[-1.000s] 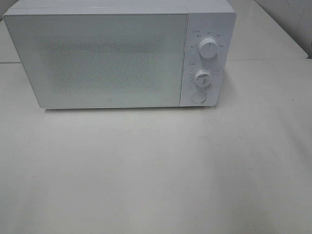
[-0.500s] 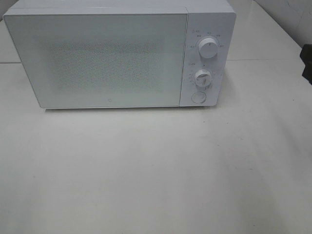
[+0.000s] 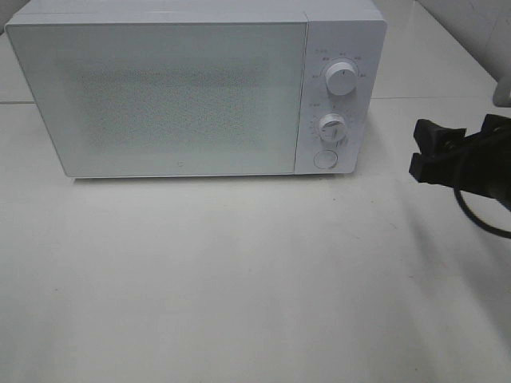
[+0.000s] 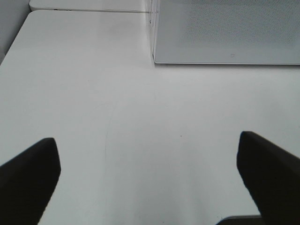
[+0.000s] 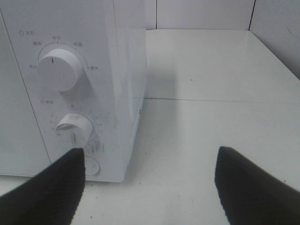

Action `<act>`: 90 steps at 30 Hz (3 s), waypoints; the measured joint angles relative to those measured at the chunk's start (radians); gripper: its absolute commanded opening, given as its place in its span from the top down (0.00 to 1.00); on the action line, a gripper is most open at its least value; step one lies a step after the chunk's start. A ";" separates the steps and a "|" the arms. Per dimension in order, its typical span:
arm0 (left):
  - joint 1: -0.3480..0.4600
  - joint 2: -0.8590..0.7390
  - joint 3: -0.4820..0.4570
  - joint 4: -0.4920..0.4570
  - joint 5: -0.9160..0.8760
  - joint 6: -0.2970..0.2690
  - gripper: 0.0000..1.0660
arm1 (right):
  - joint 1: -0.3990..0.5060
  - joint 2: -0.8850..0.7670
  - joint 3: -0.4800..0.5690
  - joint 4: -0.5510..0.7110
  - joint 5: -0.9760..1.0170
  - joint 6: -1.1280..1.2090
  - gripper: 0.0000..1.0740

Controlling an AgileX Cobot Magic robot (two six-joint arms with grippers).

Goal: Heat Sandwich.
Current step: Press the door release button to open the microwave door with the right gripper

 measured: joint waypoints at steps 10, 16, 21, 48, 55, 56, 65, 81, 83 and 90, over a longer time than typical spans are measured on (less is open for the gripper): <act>0.000 0.000 0.000 0.000 0.000 0.000 0.08 | 0.219 0.192 -0.030 0.190 -0.104 -0.008 0.30; 0.000 0.000 0.000 0.000 0.000 0.000 0.08 | 0.302 0.263 -0.093 0.246 -0.111 -0.040 0.30; 0.000 0.000 0.000 0.000 0.000 0.000 0.08 | 0.356 0.309 -0.151 0.293 -0.107 -0.056 0.30; 0.000 0.000 0.000 0.000 0.000 0.000 0.08 | 0.380 0.323 -0.177 0.425 -0.057 0.089 0.30; 0.000 0.000 0.000 0.000 0.000 0.000 0.08 | 0.380 0.323 -0.177 0.427 -0.017 0.540 0.30; 0.000 0.000 0.000 0.000 0.000 0.000 0.08 | 0.380 0.323 -0.177 0.427 -0.010 0.616 0.30; 0.000 0.000 0.000 0.000 0.000 0.000 0.08 | 0.380 0.323 -0.177 0.427 0.022 1.156 0.30; 0.000 0.000 0.000 0.000 0.000 0.000 0.08 | 0.380 0.323 -0.177 0.448 0.023 1.547 0.90; 0.000 0.000 0.000 0.000 0.000 0.000 0.08 | 0.380 0.323 -0.177 0.451 0.023 1.547 1.00; 0.000 0.000 0.000 0.000 0.000 0.000 0.08 | 0.380 0.323 -0.177 0.453 0.023 1.547 1.00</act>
